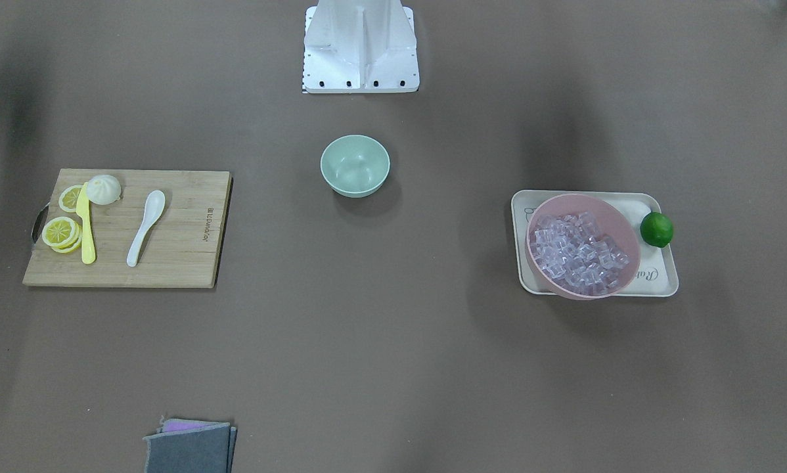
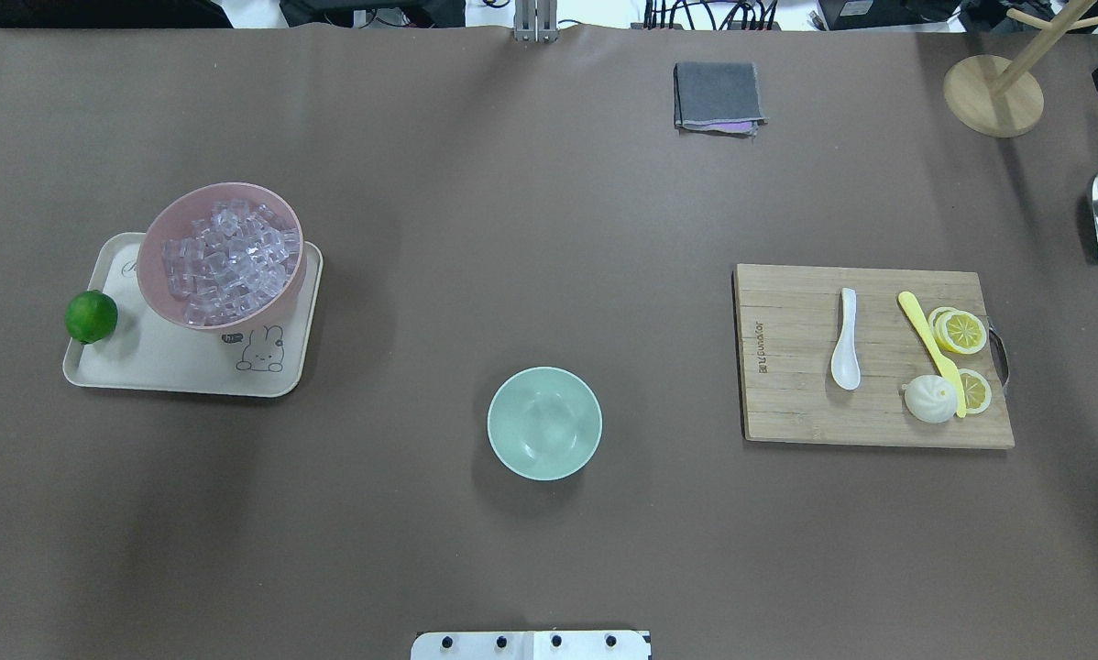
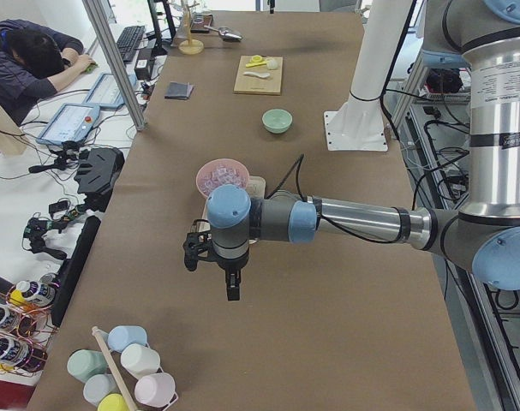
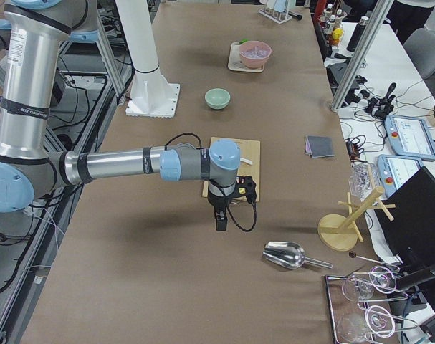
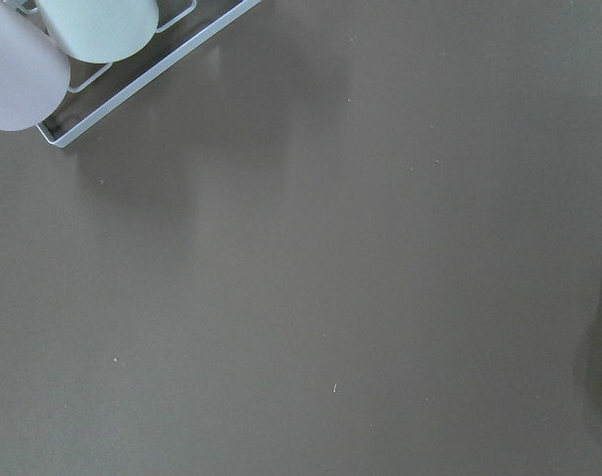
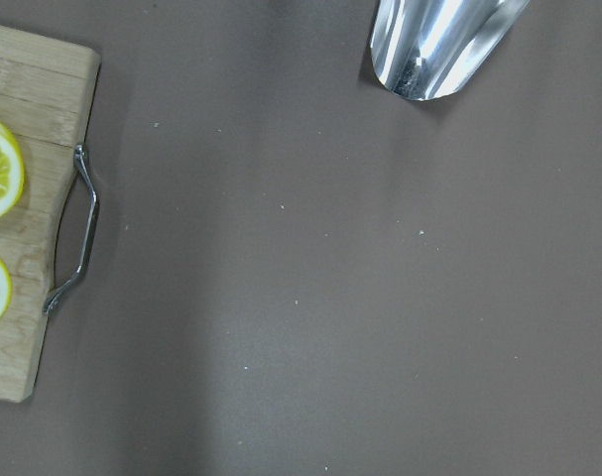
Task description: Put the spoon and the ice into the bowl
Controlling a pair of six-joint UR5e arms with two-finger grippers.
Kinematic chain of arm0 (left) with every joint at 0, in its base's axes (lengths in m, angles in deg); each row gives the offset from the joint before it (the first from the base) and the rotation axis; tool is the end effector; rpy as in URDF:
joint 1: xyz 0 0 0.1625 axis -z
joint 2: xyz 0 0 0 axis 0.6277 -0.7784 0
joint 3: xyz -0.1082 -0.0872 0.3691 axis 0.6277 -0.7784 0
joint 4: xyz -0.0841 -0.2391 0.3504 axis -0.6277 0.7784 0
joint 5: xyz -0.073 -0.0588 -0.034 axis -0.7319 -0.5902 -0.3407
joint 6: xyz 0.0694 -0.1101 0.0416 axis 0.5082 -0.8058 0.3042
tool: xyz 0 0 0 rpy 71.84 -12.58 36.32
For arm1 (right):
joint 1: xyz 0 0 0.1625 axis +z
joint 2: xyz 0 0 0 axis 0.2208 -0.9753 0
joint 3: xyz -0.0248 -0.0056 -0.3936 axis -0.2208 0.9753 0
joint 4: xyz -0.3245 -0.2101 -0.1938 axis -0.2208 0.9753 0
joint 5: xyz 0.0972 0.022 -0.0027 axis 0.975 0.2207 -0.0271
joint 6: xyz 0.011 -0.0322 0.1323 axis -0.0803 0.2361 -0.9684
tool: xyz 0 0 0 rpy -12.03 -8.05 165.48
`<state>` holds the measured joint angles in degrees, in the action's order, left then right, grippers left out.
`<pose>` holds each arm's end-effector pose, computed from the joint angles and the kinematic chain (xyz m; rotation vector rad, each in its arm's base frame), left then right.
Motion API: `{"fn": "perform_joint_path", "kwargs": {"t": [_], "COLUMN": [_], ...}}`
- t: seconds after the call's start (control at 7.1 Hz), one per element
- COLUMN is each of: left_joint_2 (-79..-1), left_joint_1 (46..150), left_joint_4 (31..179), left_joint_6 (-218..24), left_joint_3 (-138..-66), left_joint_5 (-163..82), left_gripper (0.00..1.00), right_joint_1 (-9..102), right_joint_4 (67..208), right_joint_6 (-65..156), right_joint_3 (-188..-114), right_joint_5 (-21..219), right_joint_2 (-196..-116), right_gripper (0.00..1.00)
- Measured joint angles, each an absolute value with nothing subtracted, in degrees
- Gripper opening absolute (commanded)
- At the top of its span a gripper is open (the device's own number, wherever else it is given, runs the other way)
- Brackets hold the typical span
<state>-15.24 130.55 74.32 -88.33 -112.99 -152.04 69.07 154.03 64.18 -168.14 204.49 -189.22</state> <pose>-0.0536 -0.4744 0.6027 0.0147 0.7547 -0.1112 -0.0134 -0.4283 0.5971 0.0200 -0.6810 -0.1922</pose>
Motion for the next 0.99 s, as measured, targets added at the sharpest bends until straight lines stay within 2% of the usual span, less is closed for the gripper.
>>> {"fn": "perform_joint_path", "kwargs": {"t": [0.56, 0.99], "left_joint_2": [-15.32, -15.49], "left_joint_1": [130.55, 130.55], "left_joint_4": [75.55, 80.45], "left_joint_6": [-88.27, -88.3], "left_joint_3": [-113.33, -113.42], "left_joint_5": [-151.96, -151.95], "left_gripper": [0.99, 0.99], "right_joint_1": [69.08, 69.08], "right_joint_4": [154.11, 154.14], "right_joint_6": [64.26, 64.08], "right_joint_3": [-168.42, -171.7], "right_joint_5": [204.45, 204.56], "right_joint_2": [-188.94, -188.54], "right_gripper": [1.0, 1.0]}}
